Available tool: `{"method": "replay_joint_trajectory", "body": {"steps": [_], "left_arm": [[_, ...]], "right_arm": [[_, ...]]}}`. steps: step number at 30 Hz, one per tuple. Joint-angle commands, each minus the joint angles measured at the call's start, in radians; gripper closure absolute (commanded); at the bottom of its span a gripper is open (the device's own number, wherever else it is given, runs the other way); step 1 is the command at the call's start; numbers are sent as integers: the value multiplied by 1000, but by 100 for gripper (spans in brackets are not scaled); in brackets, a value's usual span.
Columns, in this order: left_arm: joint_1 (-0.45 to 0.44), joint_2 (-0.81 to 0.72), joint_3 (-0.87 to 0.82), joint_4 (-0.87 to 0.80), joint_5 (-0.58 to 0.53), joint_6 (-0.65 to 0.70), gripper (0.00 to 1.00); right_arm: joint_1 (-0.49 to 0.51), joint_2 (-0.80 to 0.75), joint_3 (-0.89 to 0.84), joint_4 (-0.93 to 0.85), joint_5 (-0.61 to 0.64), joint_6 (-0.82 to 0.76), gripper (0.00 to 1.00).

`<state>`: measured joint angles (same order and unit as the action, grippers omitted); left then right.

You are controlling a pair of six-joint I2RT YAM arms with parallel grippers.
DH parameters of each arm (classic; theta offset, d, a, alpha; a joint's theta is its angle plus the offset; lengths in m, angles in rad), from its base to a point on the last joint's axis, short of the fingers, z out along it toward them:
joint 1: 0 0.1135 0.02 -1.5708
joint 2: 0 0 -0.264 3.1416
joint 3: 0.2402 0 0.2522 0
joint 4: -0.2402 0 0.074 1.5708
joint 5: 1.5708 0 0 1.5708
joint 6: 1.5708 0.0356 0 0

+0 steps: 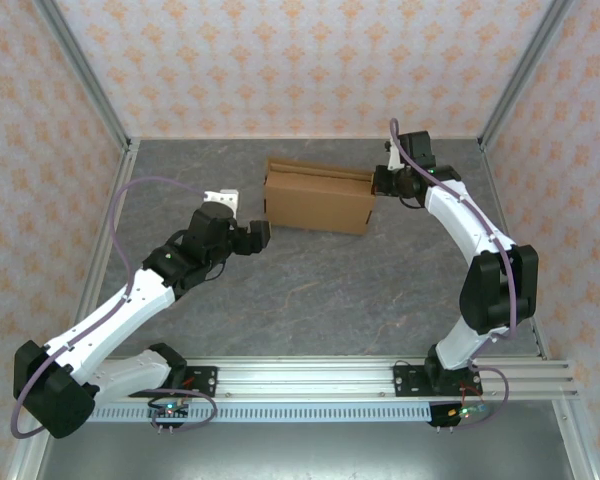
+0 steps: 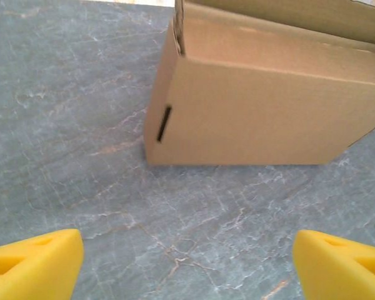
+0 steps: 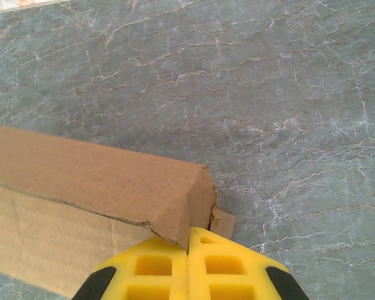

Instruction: Fold the paper box

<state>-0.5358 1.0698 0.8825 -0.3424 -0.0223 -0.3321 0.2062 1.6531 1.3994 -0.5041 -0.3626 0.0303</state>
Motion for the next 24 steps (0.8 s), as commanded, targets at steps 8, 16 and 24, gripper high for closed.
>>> {"method": "replay_joint_trajectory", "body": {"steps": [8, 16, 24], "left_arm": [[139, 193, 225, 98, 86, 396, 15], [314, 383, 467, -45, 432, 488, 6], [417, 571, 581, -71, 796, 527, 0]], "right_arm": [[-2, 24, -7, -137, 6, -97, 100], [4, 33, -7, -127, 1, -134, 99], [7, 52, 19, -136, -2, -142, 99]]}}
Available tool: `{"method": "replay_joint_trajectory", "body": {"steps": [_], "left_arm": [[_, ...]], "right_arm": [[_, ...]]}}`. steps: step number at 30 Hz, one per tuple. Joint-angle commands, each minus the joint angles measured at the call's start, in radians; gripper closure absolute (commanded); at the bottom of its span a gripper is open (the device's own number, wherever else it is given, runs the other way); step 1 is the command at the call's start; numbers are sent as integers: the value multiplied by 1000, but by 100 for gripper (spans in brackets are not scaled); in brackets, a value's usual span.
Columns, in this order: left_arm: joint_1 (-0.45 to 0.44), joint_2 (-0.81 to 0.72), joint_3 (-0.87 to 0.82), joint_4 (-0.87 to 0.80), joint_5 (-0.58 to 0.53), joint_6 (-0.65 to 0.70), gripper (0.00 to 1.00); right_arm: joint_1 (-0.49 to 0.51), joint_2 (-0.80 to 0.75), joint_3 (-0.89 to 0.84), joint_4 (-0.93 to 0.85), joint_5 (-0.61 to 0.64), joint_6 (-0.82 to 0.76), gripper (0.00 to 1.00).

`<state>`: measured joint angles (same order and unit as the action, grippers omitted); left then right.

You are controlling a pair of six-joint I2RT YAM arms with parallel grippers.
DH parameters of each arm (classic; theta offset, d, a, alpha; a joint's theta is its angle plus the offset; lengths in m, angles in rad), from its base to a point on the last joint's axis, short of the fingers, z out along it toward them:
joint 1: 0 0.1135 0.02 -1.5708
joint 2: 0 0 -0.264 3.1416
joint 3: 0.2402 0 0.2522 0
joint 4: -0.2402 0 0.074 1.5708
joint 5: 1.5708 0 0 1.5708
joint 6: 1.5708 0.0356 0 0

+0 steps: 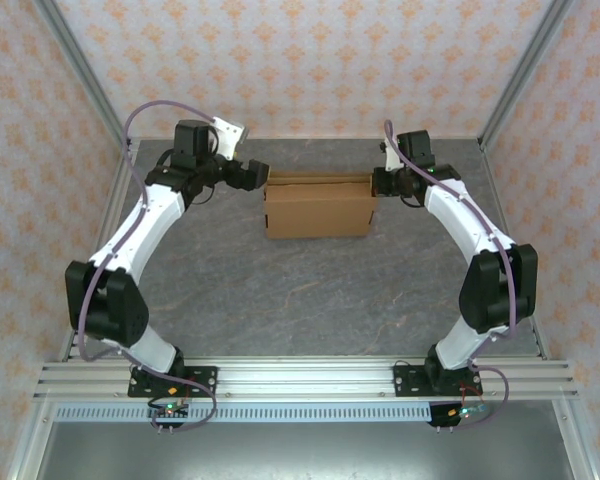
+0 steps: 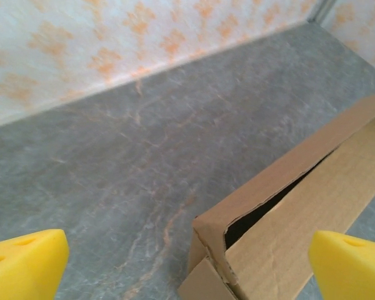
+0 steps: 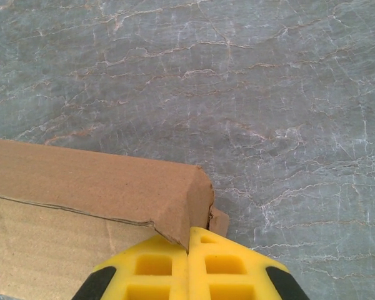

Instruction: Fold the paper box

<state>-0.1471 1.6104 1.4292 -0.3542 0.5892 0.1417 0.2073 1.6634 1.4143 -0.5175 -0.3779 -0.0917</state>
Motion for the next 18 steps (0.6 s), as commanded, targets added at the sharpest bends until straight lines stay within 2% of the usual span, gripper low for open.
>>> {"method": "replay_joint_trajectory", "body": {"steps": [1, 7, 13, 18], "left_arm": [[29, 42, 40, -73, 200, 81, 0], [29, 114, 74, -163, 264, 212, 0], [29, 215, 160, -233, 301, 284, 0], [27, 284, 227, -324, 387, 356, 0]], "right_arm": [[6, 45, 8, -126, 16, -21, 99], [7, 52, 18, -130, 24, -25, 99], [10, 58, 24, -136, 24, -29, 99], [10, 64, 25, -138, 28, -29, 99]]}}
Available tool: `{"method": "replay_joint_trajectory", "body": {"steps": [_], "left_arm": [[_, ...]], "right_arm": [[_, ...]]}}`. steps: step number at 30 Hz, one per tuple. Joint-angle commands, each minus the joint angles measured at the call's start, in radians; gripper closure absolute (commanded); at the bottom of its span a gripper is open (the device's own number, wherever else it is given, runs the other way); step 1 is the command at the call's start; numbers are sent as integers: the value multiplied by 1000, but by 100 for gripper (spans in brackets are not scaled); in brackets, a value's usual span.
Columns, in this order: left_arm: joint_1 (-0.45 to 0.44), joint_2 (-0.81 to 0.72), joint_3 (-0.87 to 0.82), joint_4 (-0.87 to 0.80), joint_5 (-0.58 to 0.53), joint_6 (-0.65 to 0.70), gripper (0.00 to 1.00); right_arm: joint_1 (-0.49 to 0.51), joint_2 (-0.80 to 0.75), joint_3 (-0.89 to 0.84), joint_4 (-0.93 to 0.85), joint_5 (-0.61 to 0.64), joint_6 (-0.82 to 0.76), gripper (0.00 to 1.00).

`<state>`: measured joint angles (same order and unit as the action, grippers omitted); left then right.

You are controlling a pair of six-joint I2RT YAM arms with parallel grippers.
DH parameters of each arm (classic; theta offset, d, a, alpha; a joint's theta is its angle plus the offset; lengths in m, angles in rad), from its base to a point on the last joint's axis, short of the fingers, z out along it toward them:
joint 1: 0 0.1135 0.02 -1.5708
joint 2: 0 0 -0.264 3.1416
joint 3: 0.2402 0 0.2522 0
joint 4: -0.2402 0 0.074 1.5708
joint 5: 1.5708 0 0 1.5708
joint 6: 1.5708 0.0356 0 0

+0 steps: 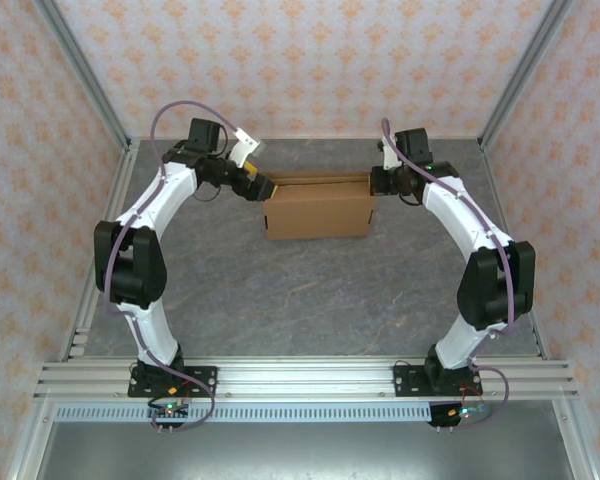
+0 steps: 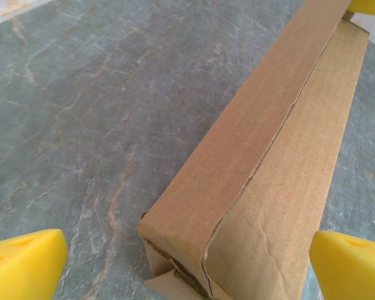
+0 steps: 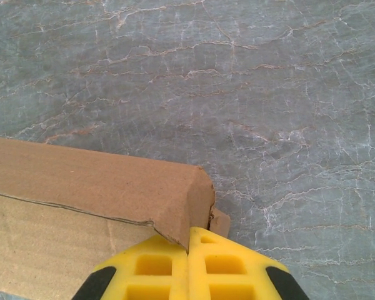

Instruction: Fold the paper box

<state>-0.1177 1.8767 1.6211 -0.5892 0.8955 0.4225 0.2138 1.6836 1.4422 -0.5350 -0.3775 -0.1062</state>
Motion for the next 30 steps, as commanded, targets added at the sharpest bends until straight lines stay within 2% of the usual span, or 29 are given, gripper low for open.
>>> {"method": "replay_joint_trajectory", "body": {"steps": [1, 5, 9, 14, 17, 30], "left_arm": [[-3, 17, 33, -90, 92, 83, 0], [-3, 4, 9, -79, 130, 118, 0], [-8, 27, 45, -142, 109, 175, 0], [-8, 80, 66, -141, 107, 187, 0], [-14, 81, 59, -134, 140, 208, 0], [-37, -5, -84, -71, 132, 339, 2]], "right_arm": [[4, 46, -3, -120, 28, -12, 99], [6, 53, -2, -120, 33, -9, 99], [6, 57, 7, -124, 35, -6, 99], [10, 60, 20, -132, 34, -8, 99], [12, 65, 22, -134, 34, -7, 99], [13, 73, 42, -142, 37, -4, 99]]}}
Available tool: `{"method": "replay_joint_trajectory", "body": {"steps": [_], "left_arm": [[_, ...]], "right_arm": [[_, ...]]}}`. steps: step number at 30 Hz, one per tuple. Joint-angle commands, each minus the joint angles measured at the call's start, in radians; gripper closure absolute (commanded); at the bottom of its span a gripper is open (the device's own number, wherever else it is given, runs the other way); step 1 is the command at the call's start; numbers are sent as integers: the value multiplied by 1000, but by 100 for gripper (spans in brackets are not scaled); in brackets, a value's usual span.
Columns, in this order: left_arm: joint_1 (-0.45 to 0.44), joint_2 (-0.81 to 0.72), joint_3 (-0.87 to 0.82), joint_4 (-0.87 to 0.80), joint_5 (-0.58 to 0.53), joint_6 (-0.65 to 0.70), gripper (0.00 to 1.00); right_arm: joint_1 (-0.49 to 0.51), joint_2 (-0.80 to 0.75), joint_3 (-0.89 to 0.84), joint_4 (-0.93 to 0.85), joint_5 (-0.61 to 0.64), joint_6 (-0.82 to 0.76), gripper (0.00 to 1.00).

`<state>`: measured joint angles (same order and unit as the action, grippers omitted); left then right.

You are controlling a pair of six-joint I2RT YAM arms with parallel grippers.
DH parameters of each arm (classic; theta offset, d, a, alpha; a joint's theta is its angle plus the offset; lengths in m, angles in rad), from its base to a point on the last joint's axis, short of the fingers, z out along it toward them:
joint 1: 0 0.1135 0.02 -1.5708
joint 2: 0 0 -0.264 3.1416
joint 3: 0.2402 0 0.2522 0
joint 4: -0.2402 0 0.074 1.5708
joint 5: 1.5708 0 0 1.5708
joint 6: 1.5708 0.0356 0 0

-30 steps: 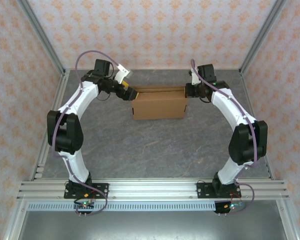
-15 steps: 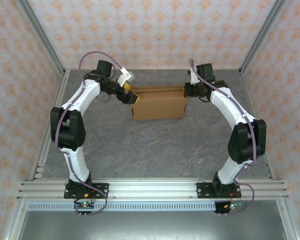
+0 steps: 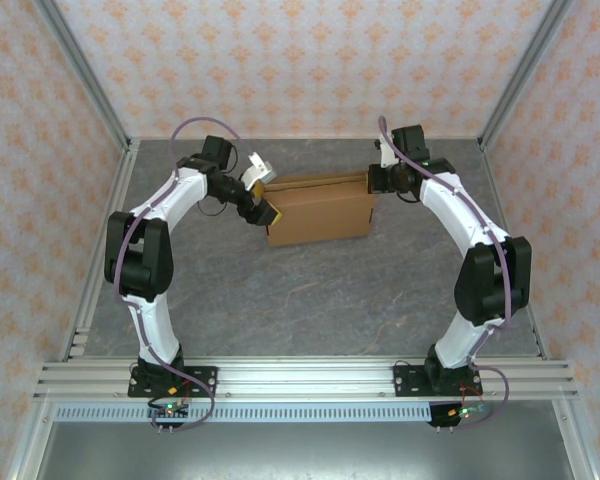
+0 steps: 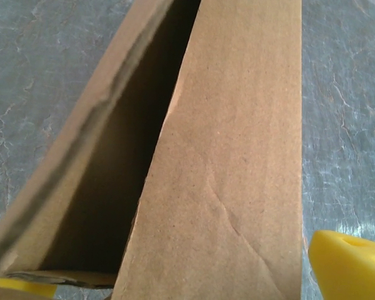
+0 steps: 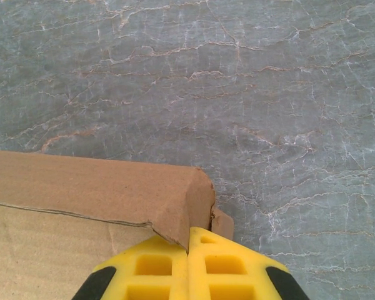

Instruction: Fold the paper box

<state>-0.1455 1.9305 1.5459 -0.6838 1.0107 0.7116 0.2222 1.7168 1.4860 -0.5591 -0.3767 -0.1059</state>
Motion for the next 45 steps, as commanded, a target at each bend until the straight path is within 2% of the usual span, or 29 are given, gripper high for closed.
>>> {"method": "replay_joint_trajectory", "body": {"steps": [1, 7, 12, 14, 25, 35, 45], "left_arm": [[-10, -61, -13, 27, 16, 53, 4], [-22, -79, -41, 85, 21, 43, 18], [-23, -106, -88, 137, 8, 50, 25], [-23, -108, -89, 138, 0, 51, 31], [-24, -129, -130, 192, -32, 41, 49], [-43, -160, -186, 268, -123, -3, 58], [-50, -181, -205, 275, -192, 1, 65]], "right_arm": [[4, 40, -2, -119, 37, -4, 100], [4, 38, -6, -120, 38, -5, 100], [5, 32, -6, -122, 40, -5, 100], [4, 32, -2, -123, 41, -5, 100], [5, 19, -1, -132, 42, -3, 100], [6, 7, -1, -151, 18, 46, 95], [6, -13, -35, -165, 77, 34, 95]]}}
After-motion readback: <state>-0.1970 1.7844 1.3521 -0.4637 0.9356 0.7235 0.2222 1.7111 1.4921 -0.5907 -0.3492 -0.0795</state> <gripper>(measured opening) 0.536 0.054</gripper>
